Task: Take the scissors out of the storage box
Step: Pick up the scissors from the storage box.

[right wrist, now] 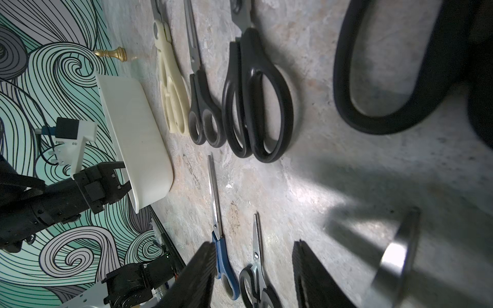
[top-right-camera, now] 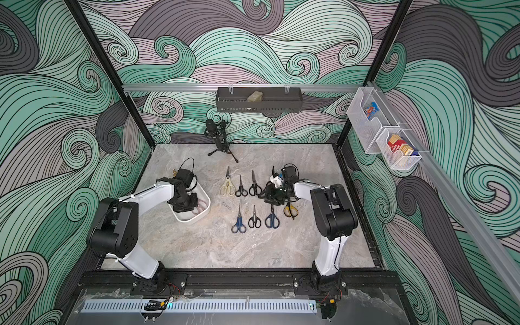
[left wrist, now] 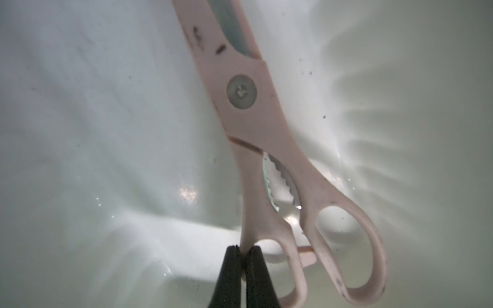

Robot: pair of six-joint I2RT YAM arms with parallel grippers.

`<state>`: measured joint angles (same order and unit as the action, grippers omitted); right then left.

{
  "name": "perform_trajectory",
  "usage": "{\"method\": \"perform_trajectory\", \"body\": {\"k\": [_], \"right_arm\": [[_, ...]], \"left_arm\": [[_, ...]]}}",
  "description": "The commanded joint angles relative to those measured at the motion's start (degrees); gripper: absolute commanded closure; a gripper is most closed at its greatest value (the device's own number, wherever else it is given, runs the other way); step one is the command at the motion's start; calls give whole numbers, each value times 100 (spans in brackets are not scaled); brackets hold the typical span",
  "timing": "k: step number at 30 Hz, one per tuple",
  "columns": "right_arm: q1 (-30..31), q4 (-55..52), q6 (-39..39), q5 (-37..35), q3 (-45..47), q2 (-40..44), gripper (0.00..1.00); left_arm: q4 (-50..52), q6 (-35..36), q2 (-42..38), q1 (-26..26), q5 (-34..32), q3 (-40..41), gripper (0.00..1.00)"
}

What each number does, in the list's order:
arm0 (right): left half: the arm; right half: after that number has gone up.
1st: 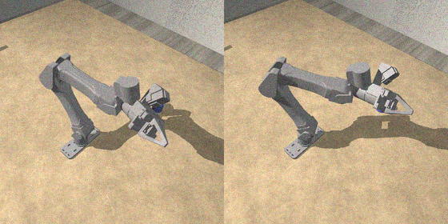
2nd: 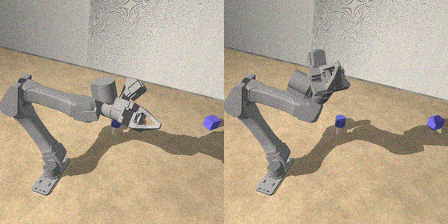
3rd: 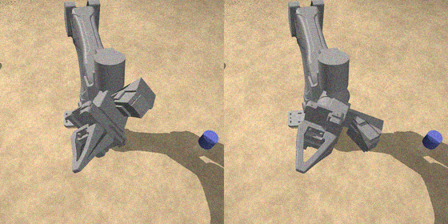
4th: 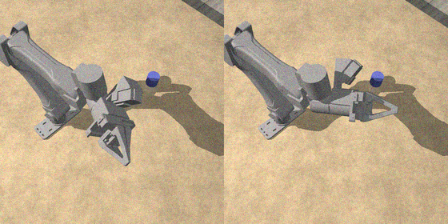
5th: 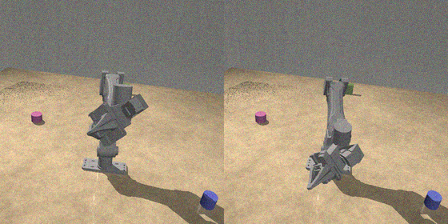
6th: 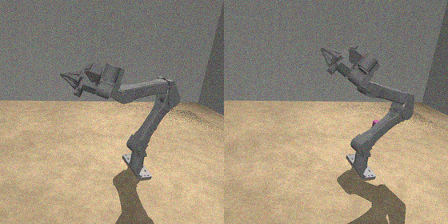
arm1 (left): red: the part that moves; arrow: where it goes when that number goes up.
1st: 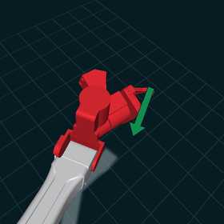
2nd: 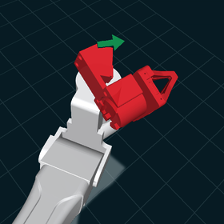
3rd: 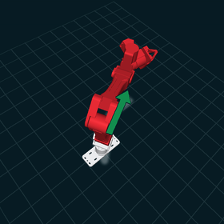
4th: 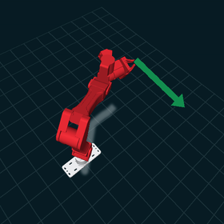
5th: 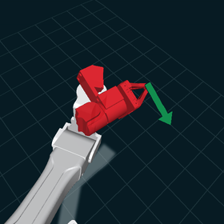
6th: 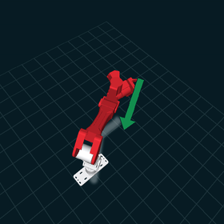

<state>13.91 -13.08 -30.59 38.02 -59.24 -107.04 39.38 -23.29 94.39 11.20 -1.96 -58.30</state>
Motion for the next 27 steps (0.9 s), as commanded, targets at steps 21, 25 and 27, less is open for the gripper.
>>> {"method": "perform_trajectory", "body": {"k": [21,25,27], "right_arm": [[51,-18,155,-200,-421,275,50],[50,-19,242,-294,-413,325,50],[52,-18,299,-316,-413,307,50]], "left_arm": [[578,458,-671,-180,-289,-791,100],[563,731,-794,-113,245,-917,100],[552,795,-844,42,431,-912,100]]}}
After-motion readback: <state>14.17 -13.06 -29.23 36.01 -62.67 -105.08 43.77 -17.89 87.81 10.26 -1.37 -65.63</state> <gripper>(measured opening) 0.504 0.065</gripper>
